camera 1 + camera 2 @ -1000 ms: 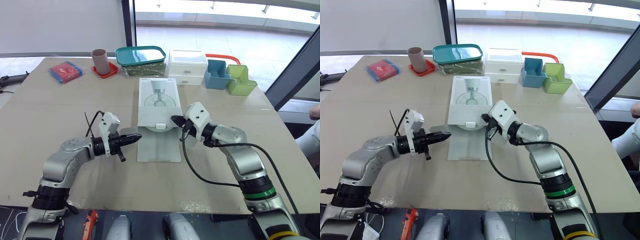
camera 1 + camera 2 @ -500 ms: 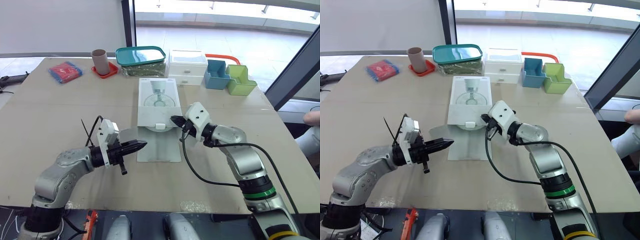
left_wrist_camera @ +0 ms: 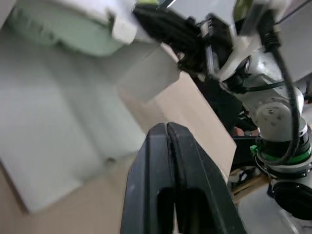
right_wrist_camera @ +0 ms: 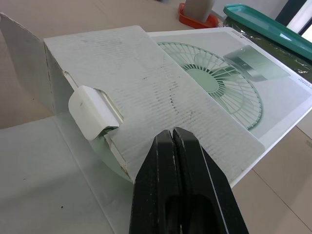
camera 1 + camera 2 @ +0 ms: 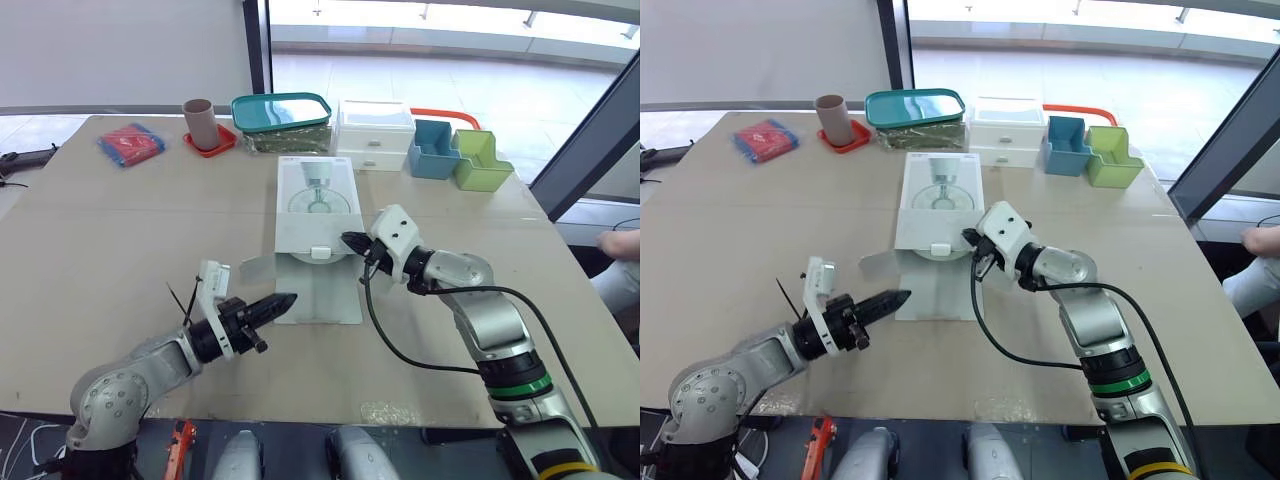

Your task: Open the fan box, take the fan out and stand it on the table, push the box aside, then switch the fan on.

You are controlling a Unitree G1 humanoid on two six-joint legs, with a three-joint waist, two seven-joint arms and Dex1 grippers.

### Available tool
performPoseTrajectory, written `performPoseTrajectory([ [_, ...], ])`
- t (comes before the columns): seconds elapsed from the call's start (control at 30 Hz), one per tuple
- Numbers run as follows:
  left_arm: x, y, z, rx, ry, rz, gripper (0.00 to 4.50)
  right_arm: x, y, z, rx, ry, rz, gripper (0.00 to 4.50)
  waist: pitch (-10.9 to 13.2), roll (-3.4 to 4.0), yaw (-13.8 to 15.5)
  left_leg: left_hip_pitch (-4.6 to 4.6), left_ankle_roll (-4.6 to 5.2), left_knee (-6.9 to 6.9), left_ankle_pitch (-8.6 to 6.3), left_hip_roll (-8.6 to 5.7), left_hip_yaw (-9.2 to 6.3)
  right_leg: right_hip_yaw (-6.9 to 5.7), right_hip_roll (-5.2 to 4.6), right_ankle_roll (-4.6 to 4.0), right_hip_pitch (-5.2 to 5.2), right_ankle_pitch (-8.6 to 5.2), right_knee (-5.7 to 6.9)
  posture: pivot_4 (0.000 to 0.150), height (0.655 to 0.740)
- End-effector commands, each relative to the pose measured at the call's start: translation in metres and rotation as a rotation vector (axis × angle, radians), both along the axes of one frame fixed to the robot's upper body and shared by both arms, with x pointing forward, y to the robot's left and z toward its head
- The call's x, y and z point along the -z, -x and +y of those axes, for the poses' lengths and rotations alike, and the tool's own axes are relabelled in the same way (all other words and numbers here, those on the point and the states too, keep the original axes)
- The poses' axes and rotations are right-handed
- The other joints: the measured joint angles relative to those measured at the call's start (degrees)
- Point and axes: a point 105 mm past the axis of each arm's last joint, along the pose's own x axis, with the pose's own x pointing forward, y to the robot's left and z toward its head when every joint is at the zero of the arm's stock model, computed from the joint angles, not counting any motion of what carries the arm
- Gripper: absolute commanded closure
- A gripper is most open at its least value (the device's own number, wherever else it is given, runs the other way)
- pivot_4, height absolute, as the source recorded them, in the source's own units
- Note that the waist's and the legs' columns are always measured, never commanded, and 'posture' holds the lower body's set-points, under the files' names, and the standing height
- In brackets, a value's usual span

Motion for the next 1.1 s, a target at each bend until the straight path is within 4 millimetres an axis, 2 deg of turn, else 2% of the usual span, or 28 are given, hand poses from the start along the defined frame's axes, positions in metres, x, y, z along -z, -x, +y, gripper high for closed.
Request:
performPoseTrajectory([
  [0.03,-0.003,-0.006,-0.002,-0.045,0.083,0.072,2.96,0.007,0.002,-0.001,-0.006,0.023,0.024,4.50,-0.01,-0.01,0.03,0.00,0.00,0.00,0.00,-0.01,0.00,0.01,-0.01,0.01,0.00,0.00,0.00,0.150,0.7400],
  [0.17,0.000,-0.011,-0.002,-0.097,0.149,0.152,1.58,0.008,0.003,-0.001,-0.005,0.024,0.025,4.50,-0.01,-0.01,0.03,0.02,-0.01,0.00,0.00,-0.02,0.00,0.02,-0.01,0.01,0.01,0.00,0.00,0.150,0.7400],
  [0.27,-0.001,-0.013,-0.010,-0.074,0.141,0.157,0.51,0.008,0.003,-0.002,-0.005,0.027,0.025,4.50,-0.01,-0.01,0.03,0.03,-0.01,0.00,0.00,-0.01,0.00,0.01,0.02,0.00,0.01,0.01,0.00,0.150,0.7400],
  [0.33,-0.001,-0.014,-0.013,-0.069,0.147,0.169,0.07,0.008,0.004,-0.002,-0.005,0.026,0.025,4.50,-0.01,-0.01,0.05,0.03,-0.03,0.00,0.01,-0.04,0.00,0.02,0.00,0.00,0.03,0.01,0.00,0.150,0.7400],
  [0.5,0.000,-0.021,-0.023,-0.020,0.142,0.205,0.07,0.007,0.002,-0.001,-0.005,0.028,0.024,4.50,-0.01,-0.01,0.05,0.03,-0.04,0.00,0.02,-0.06,0.00,0.02,-0.01,0.01,0.03,0.01,0.00,0.150,0.7400],
  [0.63,-0.006,-0.041,-0.017,-0.086,0.218,0.231,0.07,0.006,0.001,-0.002,0.000,0.026,0.021,4.50,-0.01,-0.01,0.08,0.03,-0.04,0.00,0.02,-0.08,0.00,0.02,-0.01,0.01,0.03,0.01,0.00,0.150,0.7400],
  [1.1,0.004,-0.068,-0.017,-0.203,0.232,0.248,0.07,0.006,0.002,-0.002,0.006,0.020,0.023,4.50,-0.02,-0.02,0.06,0.03,-0.08,-0.01,0.04,-0.10,0.01,0.04,-0.02,0.01,0.03,0.01,-0.01,0.150,0.7400],
])
